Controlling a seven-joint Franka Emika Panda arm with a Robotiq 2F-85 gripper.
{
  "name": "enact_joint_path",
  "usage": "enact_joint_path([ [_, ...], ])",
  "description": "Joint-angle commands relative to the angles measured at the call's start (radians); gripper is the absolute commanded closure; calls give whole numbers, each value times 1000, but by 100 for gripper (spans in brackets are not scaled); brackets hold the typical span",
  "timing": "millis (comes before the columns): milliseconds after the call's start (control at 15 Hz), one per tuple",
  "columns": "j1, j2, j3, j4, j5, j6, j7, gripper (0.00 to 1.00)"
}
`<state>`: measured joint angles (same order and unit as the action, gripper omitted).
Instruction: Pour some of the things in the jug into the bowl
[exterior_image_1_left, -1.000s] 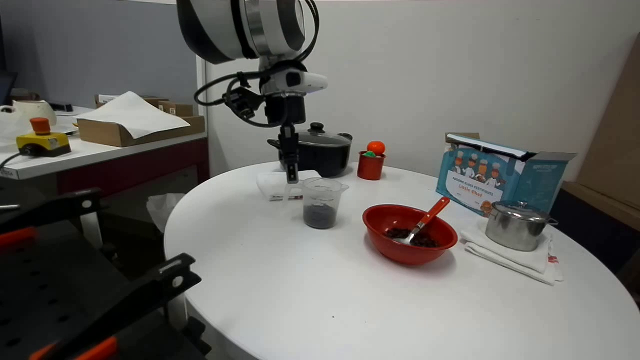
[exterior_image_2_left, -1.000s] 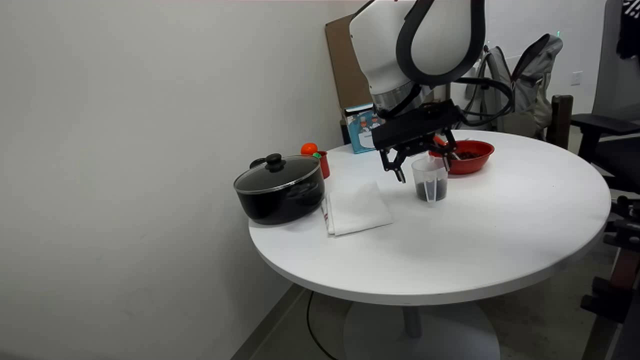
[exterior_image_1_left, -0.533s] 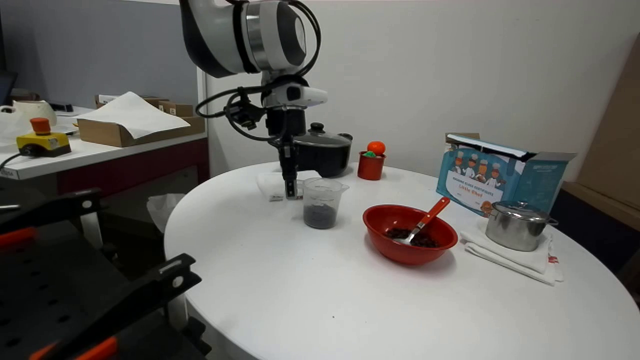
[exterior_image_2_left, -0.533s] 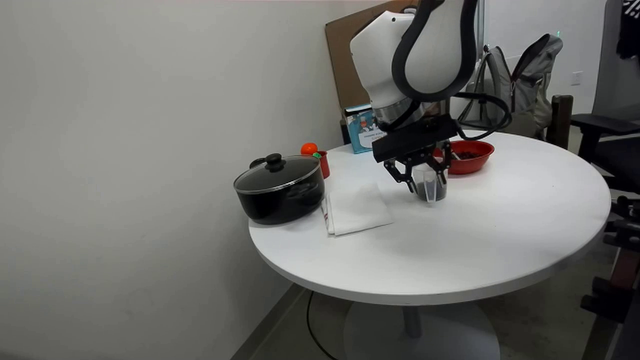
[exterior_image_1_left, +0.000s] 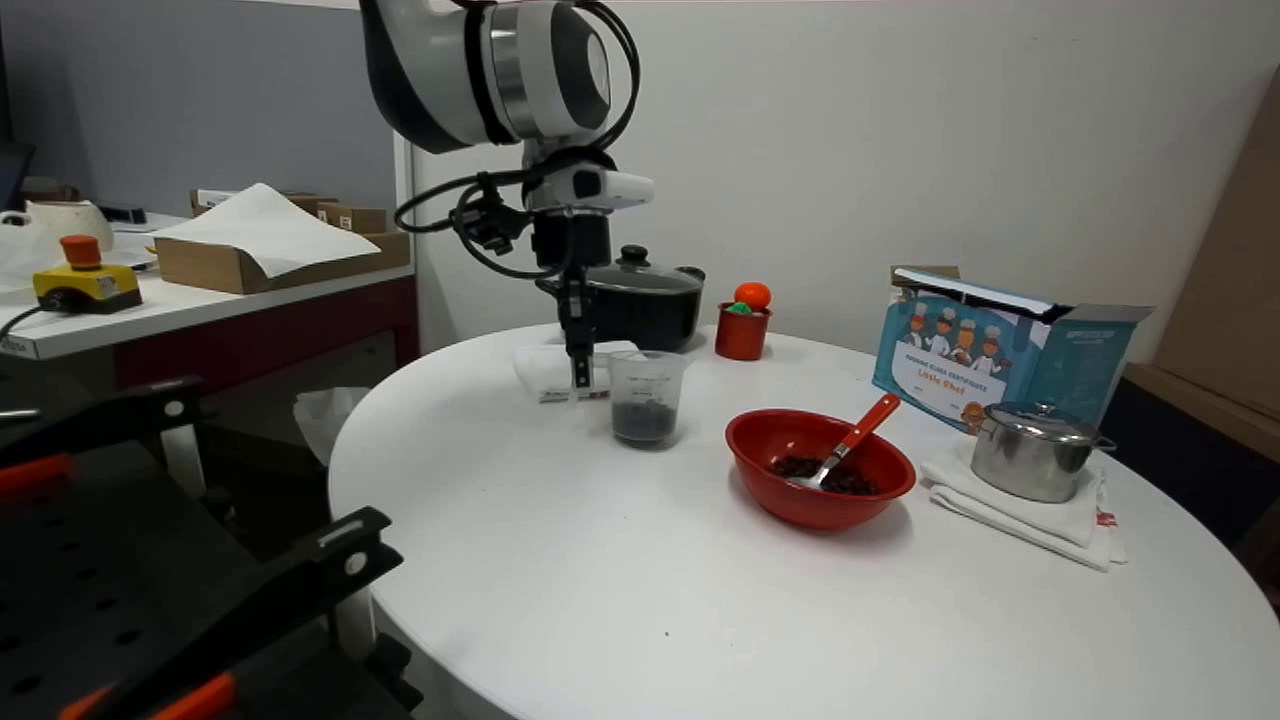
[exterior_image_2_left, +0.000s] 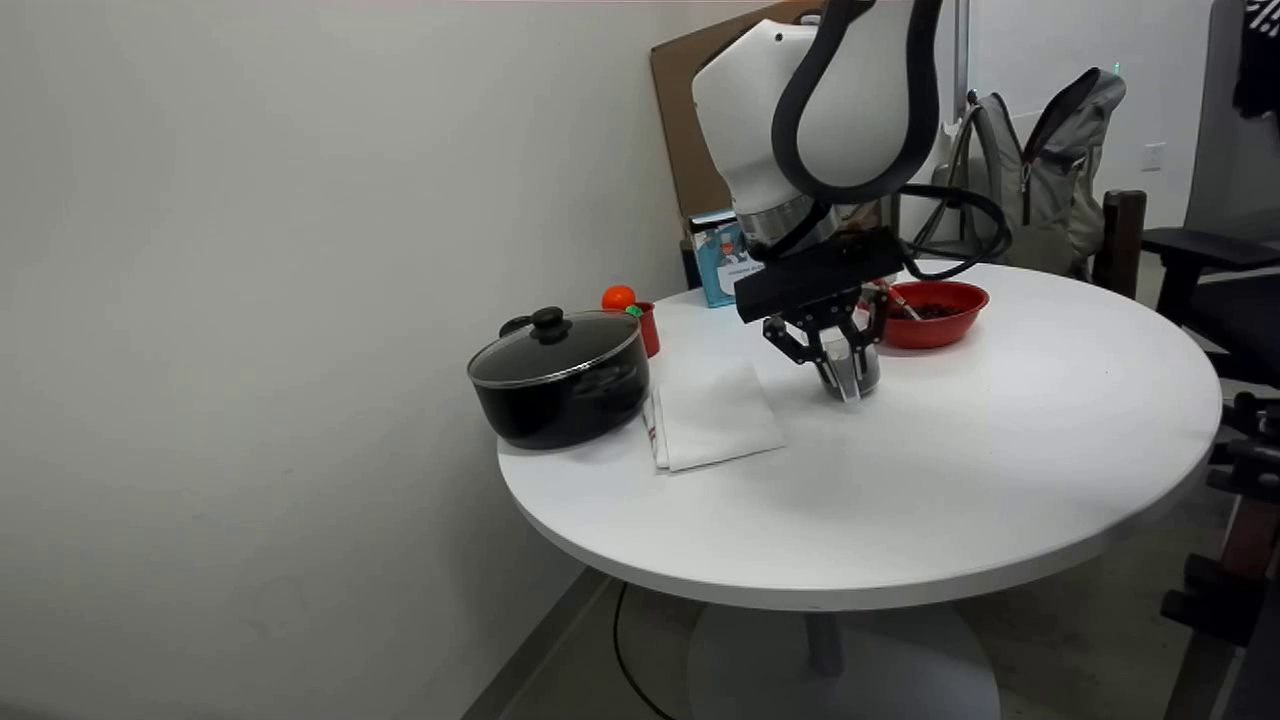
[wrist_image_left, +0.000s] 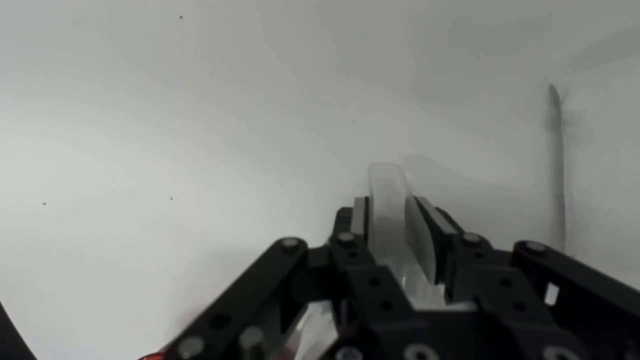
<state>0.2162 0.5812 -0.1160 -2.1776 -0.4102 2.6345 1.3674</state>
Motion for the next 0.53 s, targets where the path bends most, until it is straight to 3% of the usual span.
enact_joint_path([
  [0, -1, -24, -10, -10, 50, 21, -72, 94],
  [467, -158, -135, 64, -69, 300, 13, -374, 94],
])
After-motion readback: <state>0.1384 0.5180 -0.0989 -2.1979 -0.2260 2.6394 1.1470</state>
